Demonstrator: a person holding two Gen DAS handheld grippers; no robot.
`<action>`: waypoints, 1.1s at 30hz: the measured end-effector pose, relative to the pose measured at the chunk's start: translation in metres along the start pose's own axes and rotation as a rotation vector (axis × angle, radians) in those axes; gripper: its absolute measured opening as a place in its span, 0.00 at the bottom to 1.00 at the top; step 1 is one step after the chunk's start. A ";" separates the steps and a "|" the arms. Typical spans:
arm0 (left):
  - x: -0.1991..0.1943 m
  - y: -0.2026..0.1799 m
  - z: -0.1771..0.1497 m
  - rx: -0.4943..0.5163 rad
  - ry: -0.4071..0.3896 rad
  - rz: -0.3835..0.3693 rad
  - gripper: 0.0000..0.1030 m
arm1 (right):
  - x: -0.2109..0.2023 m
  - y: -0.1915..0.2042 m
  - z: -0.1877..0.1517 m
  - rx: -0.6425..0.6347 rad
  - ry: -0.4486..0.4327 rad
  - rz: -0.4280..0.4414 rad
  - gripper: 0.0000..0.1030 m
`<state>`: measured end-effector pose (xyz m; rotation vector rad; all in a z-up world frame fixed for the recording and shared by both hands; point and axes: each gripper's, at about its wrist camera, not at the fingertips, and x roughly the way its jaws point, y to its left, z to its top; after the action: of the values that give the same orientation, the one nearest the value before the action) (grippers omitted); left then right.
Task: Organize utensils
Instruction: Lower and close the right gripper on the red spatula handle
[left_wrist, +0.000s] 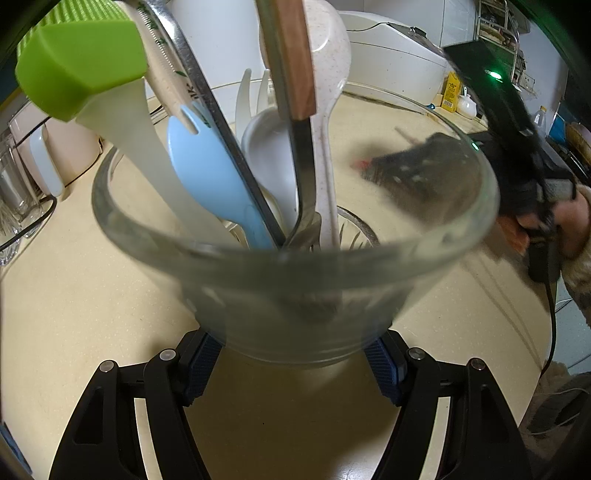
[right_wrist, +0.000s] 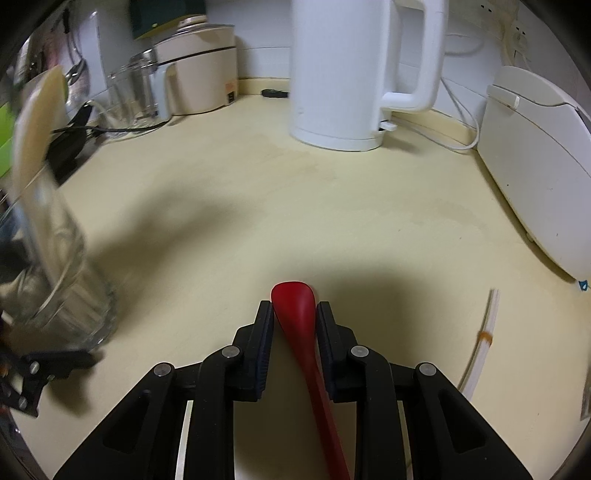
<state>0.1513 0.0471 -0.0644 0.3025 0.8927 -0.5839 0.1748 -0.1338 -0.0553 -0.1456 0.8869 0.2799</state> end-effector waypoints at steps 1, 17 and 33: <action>0.000 0.000 0.000 0.001 0.000 0.001 0.74 | -0.002 0.003 -0.002 -0.004 0.000 0.003 0.23; 0.001 0.001 0.002 0.001 0.001 0.002 0.74 | -0.014 0.023 -0.017 -0.019 0.003 0.031 0.34; 0.001 0.000 0.003 0.001 0.001 0.003 0.74 | -0.014 0.009 -0.019 -0.026 0.019 0.029 0.36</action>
<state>0.1537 0.0457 -0.0638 0.3052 0.8924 -0.5818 0.1500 -0.1320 -0.0563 -0.1600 0.9046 0.3173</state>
